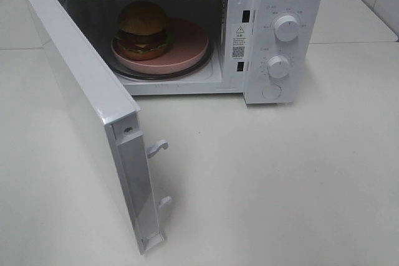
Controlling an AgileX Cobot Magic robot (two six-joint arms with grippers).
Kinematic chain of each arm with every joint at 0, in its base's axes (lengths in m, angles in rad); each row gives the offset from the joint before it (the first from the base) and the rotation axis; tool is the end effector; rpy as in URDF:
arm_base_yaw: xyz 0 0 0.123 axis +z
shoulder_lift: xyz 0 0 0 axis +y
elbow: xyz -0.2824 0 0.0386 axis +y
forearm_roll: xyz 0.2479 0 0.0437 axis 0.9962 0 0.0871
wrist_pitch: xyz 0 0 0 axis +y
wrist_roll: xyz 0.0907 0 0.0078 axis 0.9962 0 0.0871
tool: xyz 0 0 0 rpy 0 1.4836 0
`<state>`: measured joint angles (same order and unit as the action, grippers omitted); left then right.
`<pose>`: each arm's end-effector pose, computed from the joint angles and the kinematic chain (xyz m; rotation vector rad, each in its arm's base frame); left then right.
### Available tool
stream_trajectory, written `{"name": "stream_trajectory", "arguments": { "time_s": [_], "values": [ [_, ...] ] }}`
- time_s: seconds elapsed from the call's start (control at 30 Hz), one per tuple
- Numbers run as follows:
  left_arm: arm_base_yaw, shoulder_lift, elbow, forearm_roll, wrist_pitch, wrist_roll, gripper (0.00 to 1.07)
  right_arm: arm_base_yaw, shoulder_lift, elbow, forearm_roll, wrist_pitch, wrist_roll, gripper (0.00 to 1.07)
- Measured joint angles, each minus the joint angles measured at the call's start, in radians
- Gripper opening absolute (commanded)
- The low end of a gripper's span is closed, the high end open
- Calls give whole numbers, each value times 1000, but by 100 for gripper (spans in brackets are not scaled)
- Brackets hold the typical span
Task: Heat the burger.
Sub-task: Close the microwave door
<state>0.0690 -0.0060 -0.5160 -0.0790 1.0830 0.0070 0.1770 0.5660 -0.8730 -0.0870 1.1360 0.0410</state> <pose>-0.0083 -0.0069 0.2799 -0.0576 2.0416 -0.0469 0.0725 0.0057 0.3623 -0.1591 2.3028 0.0014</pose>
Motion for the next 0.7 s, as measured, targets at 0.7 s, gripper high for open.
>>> {"name": "stream_trajectory", "arguments": {
  "time_s": [0.7],
  "values": [
    [0,0,0,0,0,0,100,-70,-491,331,-24,-36,66,76]
  ]
}}
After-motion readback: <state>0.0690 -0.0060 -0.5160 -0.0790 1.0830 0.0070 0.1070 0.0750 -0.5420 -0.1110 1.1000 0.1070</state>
